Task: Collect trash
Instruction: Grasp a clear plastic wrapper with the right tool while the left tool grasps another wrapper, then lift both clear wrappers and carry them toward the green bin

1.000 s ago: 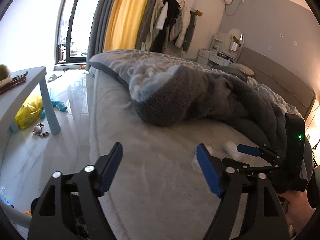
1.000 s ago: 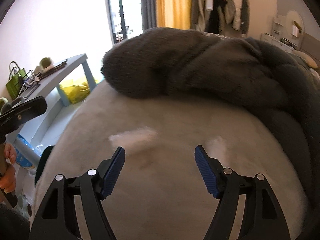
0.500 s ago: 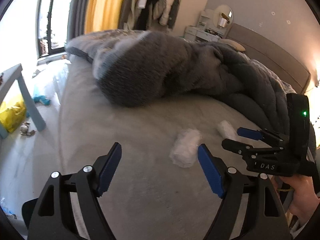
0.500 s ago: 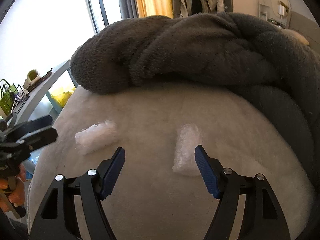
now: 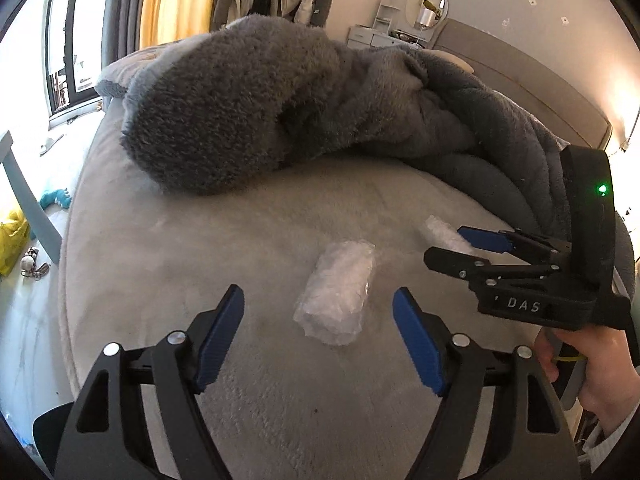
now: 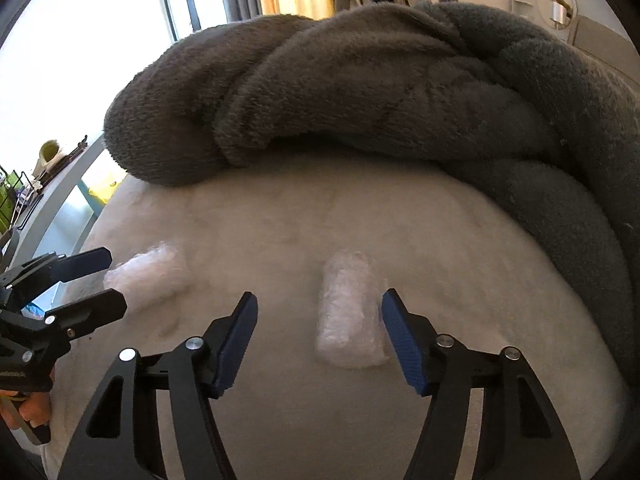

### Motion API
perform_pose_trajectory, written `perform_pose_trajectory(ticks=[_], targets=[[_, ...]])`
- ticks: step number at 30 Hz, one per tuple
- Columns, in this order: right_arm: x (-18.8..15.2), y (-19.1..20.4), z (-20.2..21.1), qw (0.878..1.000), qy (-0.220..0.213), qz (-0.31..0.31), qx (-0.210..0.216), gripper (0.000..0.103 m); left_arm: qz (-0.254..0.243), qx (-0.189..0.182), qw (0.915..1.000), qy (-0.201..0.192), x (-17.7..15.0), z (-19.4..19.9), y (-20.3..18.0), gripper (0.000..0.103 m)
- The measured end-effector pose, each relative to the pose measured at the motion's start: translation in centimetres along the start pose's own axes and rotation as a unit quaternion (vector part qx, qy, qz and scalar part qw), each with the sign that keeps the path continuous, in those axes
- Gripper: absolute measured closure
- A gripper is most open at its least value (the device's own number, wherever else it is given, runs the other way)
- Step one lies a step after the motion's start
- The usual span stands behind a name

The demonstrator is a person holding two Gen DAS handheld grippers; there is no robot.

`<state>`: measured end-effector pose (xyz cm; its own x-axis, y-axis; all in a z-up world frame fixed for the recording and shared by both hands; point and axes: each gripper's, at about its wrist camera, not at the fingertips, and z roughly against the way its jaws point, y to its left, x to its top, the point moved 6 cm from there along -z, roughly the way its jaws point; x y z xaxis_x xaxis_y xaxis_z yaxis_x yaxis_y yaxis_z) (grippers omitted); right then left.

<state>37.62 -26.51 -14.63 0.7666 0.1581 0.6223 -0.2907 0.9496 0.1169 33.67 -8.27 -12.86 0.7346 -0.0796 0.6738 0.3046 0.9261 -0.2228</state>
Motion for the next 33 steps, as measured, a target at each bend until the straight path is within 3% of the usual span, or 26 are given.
perform_pose_trajectory(ticks=[12, 20, 33], targets=[[-0.5, -3.4, -0.1, 0.999, 0.008, -0.044, 0.014, 0.070, -0.001, -0.025, 0.9997, 0.006, 0.5, -1.9, -1.7, 0.043], [-0.1, -3.0, 1.4, 0.999, -0.004, -0.042, 0.021, 0.073, 0.008, -0.016, 0.9997, 0.019, 0.3, -2.8, -1.8, 0.060], [0.6, -3.0, 4.4, 0.999, -0.028, -0.033, 0.019, 0.073, 0.003, -0.016, 0.9999, -0.004, 0.5, -1.1, -2.3, 0.064]])
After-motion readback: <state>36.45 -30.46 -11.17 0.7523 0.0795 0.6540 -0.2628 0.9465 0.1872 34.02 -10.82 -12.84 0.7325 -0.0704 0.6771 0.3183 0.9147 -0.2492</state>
